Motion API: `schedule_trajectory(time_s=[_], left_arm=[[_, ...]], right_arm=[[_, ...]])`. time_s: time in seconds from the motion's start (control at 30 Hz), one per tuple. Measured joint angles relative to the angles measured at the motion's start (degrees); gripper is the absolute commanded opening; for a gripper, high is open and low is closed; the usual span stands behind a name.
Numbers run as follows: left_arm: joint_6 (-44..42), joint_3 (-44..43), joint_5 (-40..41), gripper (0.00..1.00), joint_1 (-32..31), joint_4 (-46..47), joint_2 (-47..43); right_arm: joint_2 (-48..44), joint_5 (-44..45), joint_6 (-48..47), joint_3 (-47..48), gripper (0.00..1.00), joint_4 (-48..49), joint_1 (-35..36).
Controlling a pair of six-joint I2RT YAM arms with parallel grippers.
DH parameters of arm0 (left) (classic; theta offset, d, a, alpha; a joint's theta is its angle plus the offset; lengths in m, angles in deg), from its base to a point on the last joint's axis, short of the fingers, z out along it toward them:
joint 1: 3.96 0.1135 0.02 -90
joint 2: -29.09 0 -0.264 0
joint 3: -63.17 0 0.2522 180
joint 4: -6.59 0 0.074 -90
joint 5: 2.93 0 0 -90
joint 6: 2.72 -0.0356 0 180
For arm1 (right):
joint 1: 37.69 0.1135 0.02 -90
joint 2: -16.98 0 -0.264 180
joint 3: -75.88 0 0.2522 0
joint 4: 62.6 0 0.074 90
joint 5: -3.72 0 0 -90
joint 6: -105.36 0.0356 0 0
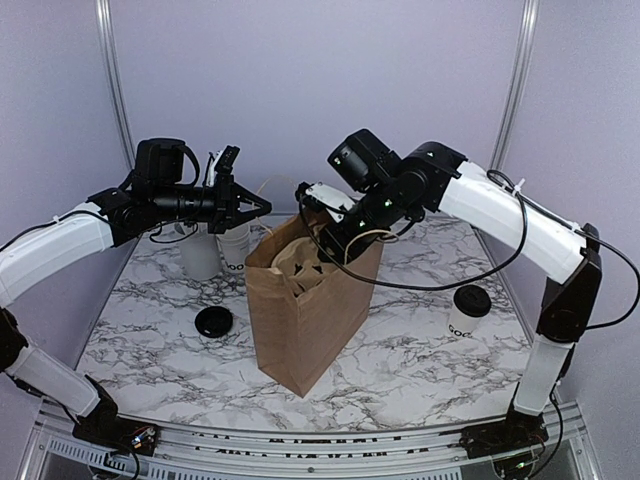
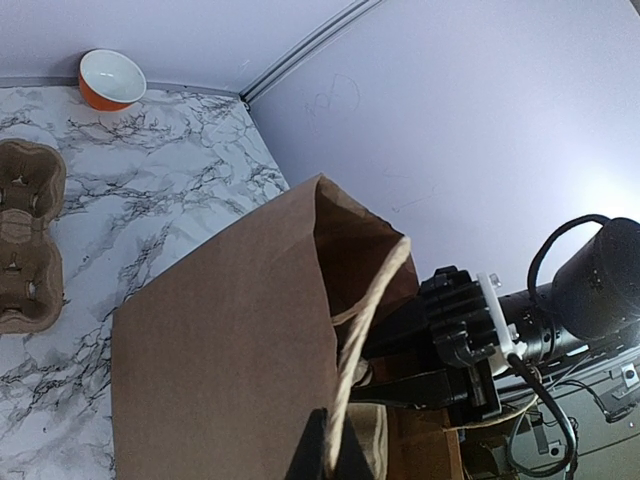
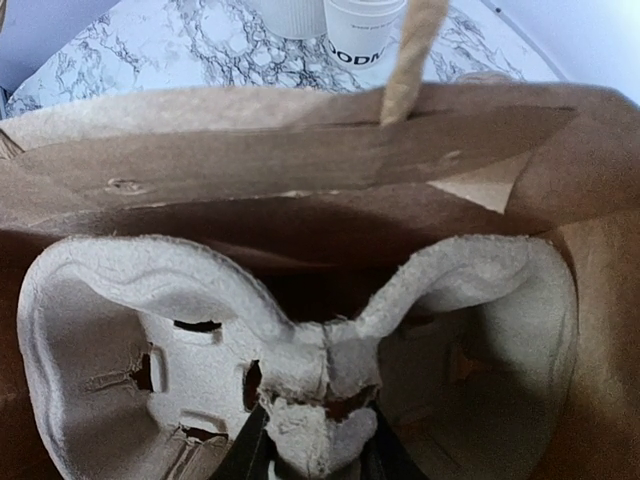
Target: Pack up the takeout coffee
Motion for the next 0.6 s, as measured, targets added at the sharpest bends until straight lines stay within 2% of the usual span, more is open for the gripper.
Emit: schedule_trajectory(time_s=[0.6], left_arm=[[0.0,0.0,0.0,0.0,-1.07,0.02,0.0]], right_arm=[[1.27,0.63,0.39,1.68,0.3,-1.01,0.04]])
